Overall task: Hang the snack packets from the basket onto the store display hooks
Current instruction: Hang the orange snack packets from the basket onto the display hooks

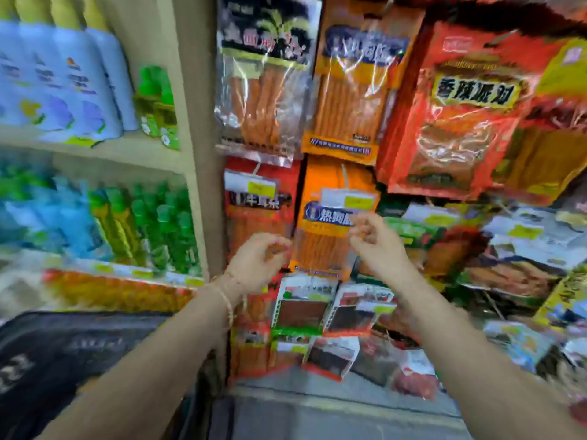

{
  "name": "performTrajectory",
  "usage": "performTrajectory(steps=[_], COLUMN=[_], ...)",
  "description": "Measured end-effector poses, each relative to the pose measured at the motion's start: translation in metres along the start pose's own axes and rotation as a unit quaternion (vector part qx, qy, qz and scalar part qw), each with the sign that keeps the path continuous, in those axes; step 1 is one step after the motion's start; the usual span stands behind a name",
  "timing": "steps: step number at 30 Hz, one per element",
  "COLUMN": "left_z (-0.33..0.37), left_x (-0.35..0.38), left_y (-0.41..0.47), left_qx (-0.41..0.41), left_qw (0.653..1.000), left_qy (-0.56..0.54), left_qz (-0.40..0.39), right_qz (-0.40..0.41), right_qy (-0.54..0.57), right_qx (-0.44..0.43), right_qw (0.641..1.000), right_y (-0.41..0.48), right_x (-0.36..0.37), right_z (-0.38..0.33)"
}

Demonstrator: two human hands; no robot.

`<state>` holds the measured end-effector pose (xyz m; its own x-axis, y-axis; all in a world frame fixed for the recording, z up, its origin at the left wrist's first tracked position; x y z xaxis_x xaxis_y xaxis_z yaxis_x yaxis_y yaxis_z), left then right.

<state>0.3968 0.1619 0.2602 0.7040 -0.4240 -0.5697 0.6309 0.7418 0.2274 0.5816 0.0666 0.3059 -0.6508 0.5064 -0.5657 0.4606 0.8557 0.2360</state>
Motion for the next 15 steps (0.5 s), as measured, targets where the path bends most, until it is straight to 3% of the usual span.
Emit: performTrajectory(steps=[4, 9, 15], left_z=[-0.107, -0.227, -0.34], left_x=[0.008, -0.007, -0.06], left_y=[-0.107, -0.232, -0.33], left_qx=[-0.164, -0.345, -0.485], left_qw=[0.986, 0.938, 0.873], left_qy=[-0.022, 0.011, 0.042], left_qz=[-0.019, -0.043, -0.035], right_qz=[-0.087, -0.182, -0.265], right_qy=[0.062, 0.046, 0.01], right_qx=[0.096, 0.2, 0.311], right_qw=[0.99, 0.962, 0.913], right_y=[-0.085, -0.183, -0.266], right_x=[0.089, 0.207, 0.341], right_z=[0.065, 0.121, 0.145])
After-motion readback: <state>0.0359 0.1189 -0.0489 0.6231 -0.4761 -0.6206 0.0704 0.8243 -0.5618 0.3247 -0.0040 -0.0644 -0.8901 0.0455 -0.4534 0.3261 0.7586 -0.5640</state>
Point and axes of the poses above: each hand's wrist, its own y-axis towards the middle knuckle, its own x-axis out of the palm, z = x × y, the point moved 10 cm from there along y, towards the middle knuckle, and after that the axes turned 2 degrees about -z, right-handed, at the moved point
